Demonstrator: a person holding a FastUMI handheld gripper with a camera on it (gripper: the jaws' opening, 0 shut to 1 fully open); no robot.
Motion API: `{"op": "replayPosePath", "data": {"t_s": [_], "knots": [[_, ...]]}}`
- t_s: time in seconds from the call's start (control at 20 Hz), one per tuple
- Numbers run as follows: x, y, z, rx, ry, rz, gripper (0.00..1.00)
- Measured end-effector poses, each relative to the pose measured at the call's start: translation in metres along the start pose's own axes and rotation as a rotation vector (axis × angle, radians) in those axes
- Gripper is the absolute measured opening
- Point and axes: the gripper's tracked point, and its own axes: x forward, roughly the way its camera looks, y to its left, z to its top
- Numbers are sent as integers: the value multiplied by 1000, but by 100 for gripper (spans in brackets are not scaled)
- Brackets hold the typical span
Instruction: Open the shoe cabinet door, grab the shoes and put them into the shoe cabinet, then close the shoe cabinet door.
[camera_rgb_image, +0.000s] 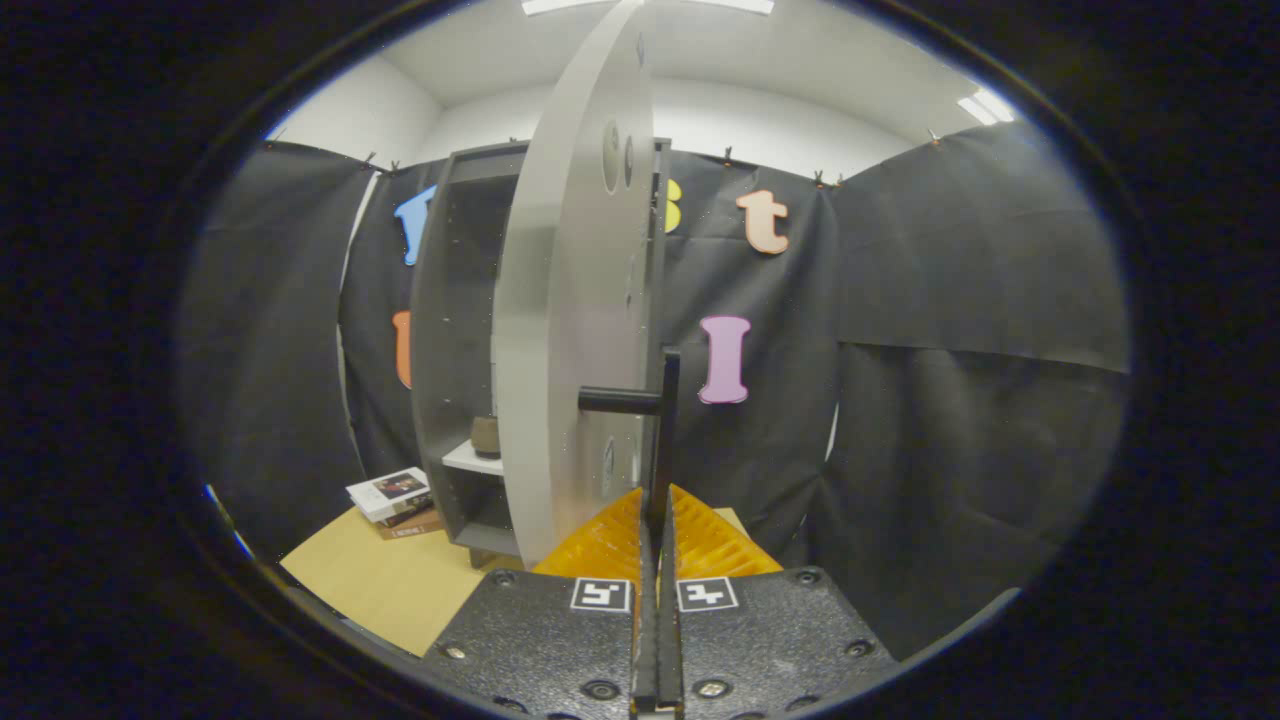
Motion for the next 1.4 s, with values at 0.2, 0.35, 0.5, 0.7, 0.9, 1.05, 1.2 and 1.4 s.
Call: {"op": "replayPosePath", "data": {"t_s": [0.2,0.35,0.5,0.7,0.9,1.05,1.2,1.4], "knots": [[-2,-14,2,-12,-6,40,4],[0,-28,2,-9,-15,73,4],[0,-35,3,-25,-23,92,5],[0,-43,5,-36,-29,62,31],[-4,-52,-1,-4,-36,53,65],[-29,-63,-5,-108,-63,5,81],[-52,-57,-15,-131,-57,-17,92],[-81,-45,-32,-54,-25,-57,96]]}}
